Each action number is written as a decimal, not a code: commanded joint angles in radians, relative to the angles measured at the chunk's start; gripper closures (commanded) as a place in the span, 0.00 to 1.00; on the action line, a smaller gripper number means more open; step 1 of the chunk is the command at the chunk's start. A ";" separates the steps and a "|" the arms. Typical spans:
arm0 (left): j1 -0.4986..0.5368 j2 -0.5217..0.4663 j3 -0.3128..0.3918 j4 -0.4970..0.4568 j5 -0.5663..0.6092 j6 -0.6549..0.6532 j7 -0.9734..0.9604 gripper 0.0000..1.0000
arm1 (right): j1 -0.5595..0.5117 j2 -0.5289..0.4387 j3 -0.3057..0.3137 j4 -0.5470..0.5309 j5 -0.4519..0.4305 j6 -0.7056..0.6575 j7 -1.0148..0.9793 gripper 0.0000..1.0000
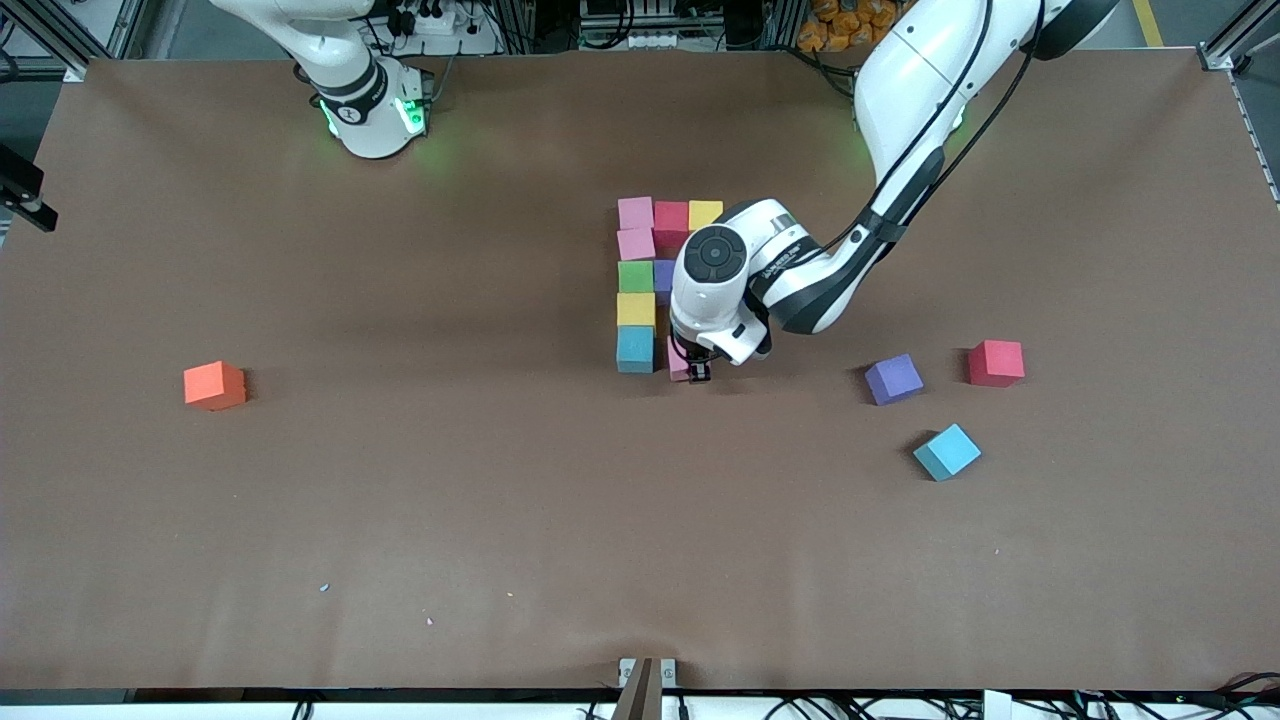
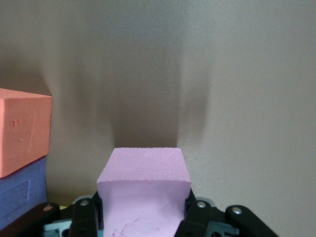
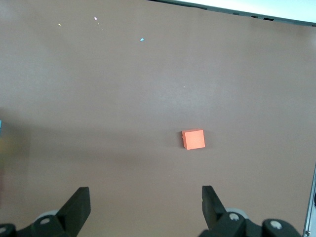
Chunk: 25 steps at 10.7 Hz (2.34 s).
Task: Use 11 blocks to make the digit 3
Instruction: 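Release the cyan cube and withdraw the right gripper while the left lowers pink, then lower the pink cube beside the cyan cube with the left gripper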
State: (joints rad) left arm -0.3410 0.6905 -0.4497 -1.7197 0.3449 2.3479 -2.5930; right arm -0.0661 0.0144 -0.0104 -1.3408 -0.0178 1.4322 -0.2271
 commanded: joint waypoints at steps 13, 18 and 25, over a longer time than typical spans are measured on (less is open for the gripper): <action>-0.042 0.034 0.006 -0.015 0.086 0.071 -0.030 0.93 | -0.029 -0.001 0.009 -0.017 -0.001 -0.038 -0.009 0.00; -0.039 0.029 0.005 -0.017 0.118 0.071 -0.021 0.00 | -0.023 0.004 0.010 -0.021 -0.001 -0.036 -0.006 0.00; -0.041 -0.133 -0.001 -0.049 0.121 -0.016 0.048 0.00 | -0.020 0.015 0.012 -0.032 -0.001 -0.027 -0.017 0.00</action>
State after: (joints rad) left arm -0.3833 0.6334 -0.4543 -1.7347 0.4450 2.3719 -2.5662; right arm -0.0752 0.0348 -0.0090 -1.3634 -0.0193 1.4009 -0.2287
